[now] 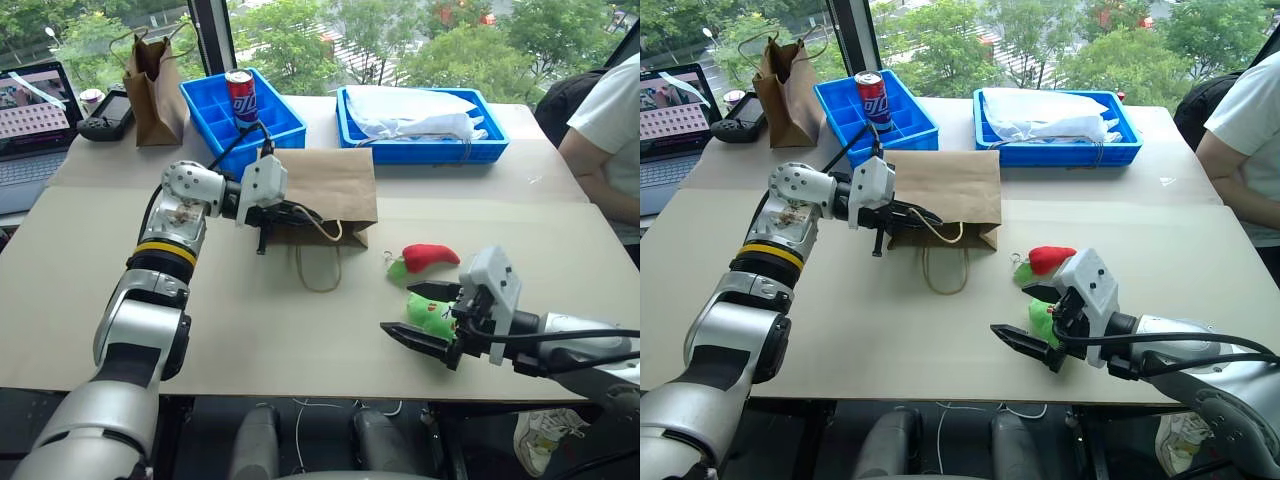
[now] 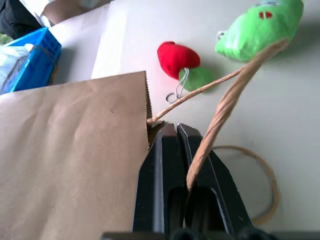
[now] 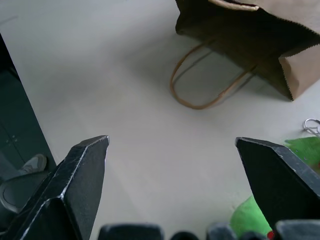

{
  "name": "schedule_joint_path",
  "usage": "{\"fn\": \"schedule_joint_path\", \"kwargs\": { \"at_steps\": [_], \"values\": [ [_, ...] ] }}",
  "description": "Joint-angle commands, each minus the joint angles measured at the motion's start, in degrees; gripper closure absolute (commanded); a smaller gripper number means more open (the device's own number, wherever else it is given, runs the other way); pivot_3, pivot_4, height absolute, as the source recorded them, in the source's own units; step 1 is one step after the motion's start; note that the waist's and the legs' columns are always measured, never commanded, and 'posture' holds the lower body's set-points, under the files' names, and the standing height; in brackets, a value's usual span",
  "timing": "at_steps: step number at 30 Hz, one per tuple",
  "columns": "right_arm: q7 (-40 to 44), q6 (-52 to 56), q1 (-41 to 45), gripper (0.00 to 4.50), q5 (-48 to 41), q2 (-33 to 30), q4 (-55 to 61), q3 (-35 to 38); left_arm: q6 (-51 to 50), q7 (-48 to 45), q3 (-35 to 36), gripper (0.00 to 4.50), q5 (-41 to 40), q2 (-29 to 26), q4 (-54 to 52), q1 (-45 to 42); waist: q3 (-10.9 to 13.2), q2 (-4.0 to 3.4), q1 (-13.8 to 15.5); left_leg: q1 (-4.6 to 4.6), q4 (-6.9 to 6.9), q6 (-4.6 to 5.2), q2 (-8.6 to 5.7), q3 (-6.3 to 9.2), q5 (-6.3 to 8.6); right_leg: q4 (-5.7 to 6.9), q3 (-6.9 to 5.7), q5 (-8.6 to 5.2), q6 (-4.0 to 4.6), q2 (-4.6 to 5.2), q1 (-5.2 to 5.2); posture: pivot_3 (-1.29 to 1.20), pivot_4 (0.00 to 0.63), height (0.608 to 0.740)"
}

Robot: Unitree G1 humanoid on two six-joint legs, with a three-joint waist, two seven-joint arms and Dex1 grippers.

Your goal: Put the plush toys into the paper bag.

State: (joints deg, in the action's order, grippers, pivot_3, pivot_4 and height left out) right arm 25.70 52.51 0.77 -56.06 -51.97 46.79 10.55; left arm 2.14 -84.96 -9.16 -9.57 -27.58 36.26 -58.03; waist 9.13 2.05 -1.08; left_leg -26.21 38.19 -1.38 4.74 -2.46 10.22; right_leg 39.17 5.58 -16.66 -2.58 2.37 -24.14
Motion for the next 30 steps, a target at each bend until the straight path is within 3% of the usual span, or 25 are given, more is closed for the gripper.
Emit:
{"fn": "schedule_joint_path", "kwargs": {
  "at_steps": [1, 5, 8, 9, 11, 19, 21, 30],
  "values": [
    [-0.8, -2.6, 0.6, 0.00, 3.6, 2.1, 0.7, -2.3, -26.7, 4.2, 1.0, 4.42, -7.8, -1.7, -20.4, 3.2, 0.0, 0.00, -0.3, 0.00, 0.00, 0.00, 0.01, 0.01, 0.00, 0.02, 0.00, 0.00, 0.00, 0.00, -0.01, 0.00, 0.150, 0.689],
    [-3.1, -2.9, 1.8, 0.00, 7.6, 6.3, -0.5, -7.1, -45.4, 10.1, 2.0, 4.42, -13.4, -3.4, -34.6, 6.3, 0.0, -0.01, -0.2, 0.00, 0.11, 0.00, 0.00, 0.14, 0.00, 0.13, -0.09, -0.02, -0.03, -0.01, 0.02, 0.00, 0.150, 0.689],
    [-7.0, -3.4, 3.6, 0.00, 12.3, 11.8, -3.6, -11.5, -56.3, 17.3, 4.1, 4.42, -15.8, -2.3, -37.9, 6.5, 0.0, -0.02, -0.2, 0.05, 0.15, 0.00, -0.02, 0.16, -0.01, 0.18, -0.08, -0.02, -0.03, -0.02, 0.04, 0.00, 0.150, 0.689],
    [-8.5, -3.8, 4.3, 0.51, 13.5, 14.2, -4.9, -12.4, -60.2, 19.8, 5.5, 4.50, -17.1, -1.4, -37.8, 6.0, 0.0, -0.02, -0.2, 0.06, 0.16, 0.02, -0.03, 0.16, -0.02, 0.22, -0.08, -0.03, -0.02, -0.01, 0.05, 0.00, 0.150, 0.689],
    [-10.5, -4.7, 5.7, 0.99, 15.6, 18.7, -7.2, -13.8, -64.7, 23.0, 7.3, 4.50, -19.0, -0.4, -37.9, 5.5, 0.0, -0.03, 0.0, 0.05, 0.26, 0.04, -0.05, 0.20, -0.03, 0.29, -0.09, -0.02, -0.02, -0.03, 0.03, 0.00, 0.150, 0.689],
    [-12.1, -11.0, 14.2, 3.71, 25.9, 31.3, -20.8, -20.3, -72.3, 28.8, 7.9, 4.50, -23.4, 0.7, -40.6, 6.2, 0.0, -0.03, 0.1, 0.02, 0.27, 0.04, -0.07, 0.21, -0.03, 0.33, -0.09, -0.02, -0.01, -0.03, -0.01, 0.00, 0.150, 0.689],
    [-11.0, -13.2, 16.2, 4.36, 28.3, 33.1, -25.0, -21.5, -77.3, 33.2, 12.1, 4.50, -25.3, 3.6, -37.9, 4.2, 0.0, -0.03, 0.1, 0.02, 0.28, 0.04, -0.07, 0.21, -0.03, 0.34, -0.09, -0.02, -0.01, -0.03, 0.00, 0.00, 0.150, 0.689],
    [-7.0, -21.1, 23.3, 4.45, 40.9, 35.9, -42.3, -27.7, -86.8, 43.1, 23.4, 4.50, -29.6, 8.6, -32.4, 0.2, 0.0, -0.03, 0.1, -0.02, 0.31, 0.04, -0.07, 0.24, -0.03, 0.39, -0.12, -0.02, -0.01, -0.03, -0.04, 0.00, 0.150, 0.689]
  ]
}}
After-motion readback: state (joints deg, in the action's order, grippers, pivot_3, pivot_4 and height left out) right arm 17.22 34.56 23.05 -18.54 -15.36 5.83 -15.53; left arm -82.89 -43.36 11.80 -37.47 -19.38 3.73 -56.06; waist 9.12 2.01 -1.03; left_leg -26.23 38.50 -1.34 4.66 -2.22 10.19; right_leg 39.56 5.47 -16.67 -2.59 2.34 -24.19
